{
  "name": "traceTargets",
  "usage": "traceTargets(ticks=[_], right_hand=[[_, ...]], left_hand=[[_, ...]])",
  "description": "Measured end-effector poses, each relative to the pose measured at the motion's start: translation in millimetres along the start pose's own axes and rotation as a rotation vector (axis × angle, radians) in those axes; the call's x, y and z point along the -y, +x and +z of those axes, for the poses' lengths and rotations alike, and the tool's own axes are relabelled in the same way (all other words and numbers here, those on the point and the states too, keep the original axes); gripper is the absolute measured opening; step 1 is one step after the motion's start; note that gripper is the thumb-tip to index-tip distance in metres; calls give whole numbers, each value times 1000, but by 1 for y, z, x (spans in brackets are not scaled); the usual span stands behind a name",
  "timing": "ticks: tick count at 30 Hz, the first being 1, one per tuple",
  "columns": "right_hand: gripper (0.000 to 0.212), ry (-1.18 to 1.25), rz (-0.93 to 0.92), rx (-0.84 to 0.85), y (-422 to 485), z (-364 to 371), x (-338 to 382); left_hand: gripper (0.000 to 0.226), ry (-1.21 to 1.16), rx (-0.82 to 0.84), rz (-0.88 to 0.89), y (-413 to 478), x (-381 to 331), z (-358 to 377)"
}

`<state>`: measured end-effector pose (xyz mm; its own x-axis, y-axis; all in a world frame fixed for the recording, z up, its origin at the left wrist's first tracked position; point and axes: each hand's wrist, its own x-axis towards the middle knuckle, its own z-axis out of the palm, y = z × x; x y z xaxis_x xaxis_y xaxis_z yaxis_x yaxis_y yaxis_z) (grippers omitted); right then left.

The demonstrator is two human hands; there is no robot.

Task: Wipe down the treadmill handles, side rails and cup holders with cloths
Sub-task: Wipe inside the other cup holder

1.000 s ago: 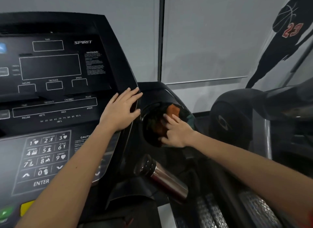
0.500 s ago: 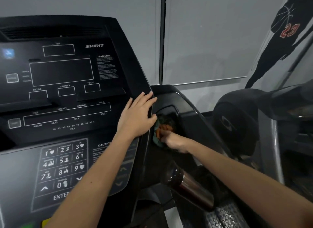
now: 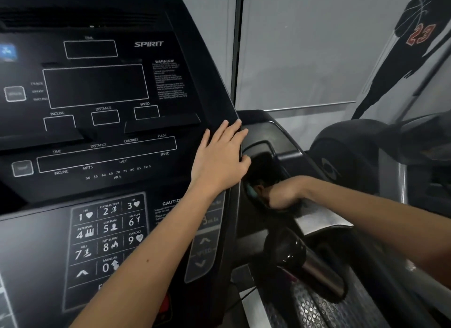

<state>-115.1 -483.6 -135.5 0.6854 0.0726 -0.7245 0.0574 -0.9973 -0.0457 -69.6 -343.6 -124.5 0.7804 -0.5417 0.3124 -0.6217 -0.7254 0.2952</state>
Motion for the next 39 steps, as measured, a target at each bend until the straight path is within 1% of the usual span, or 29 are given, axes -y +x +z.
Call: traceTargets(ticks=[2,5,7,10,12,14,15,17,19,21,22,25,27,29,33,35,36,37,39], right_hand=[[38,-2,26,19,4,1,1],[50,-45,86,44,15,6,1],[57,-98,117,1,26,11,1],[61,-256,139,-64,42,17,3],[62,-353,172,-125,48,17,7],[57,-385,143,-172,48,12,10],[50,-347,112,-167,43,8,11],[32,-244,27,-105,33,-2,6],[22,-67,-39,-64,24,-3,-7],[22,127,-52,-116,18,3,-15],[26,157,-57,-120,18,7,-16],[36,79,-31,-68,32,16,-12],[49,25,10,-26,46,19,-12],[57,-99,64,-40,53,20,-10],[50,-363,157,-200,53,15,10],[46,-399,133,-211,50,10,13],[42,-363,106,-192,46,7,12],[38,-262,60,-175,41,5,8],[38,101,17,-145,28,4,1]], left_hand=[[58,-5,-4,2,1,1,0],[58,-3,-3,3,1,1,0],[58,-8,-1,2,1,1,1],[59,-18,-9,2,1,1,1],[59,-19,-16,4,1,1,1],[59,-19,-17,4,1,1,0],[59,-20,-17,5,1,1,0],[58,-24,-18,10,0,1,0],[59,-24,-25,12,1,2,0],[59,-27,-27,13,1,3,0],[59,-31,-28,13,1,3,1],[58,-40,-30,13,0,2,1],[58,-43,-31,12,0,2,0],[58,-42,-30,11,0,2,0],[58,-48,-29,14,0,2,-1],[57,-53,-29,13,-1,2,-1],[57,-57,-29,12,0,3,-1],[57,-60,-28,11,0,3,-2],[57,-65,-27,6,-1,3,-1]])
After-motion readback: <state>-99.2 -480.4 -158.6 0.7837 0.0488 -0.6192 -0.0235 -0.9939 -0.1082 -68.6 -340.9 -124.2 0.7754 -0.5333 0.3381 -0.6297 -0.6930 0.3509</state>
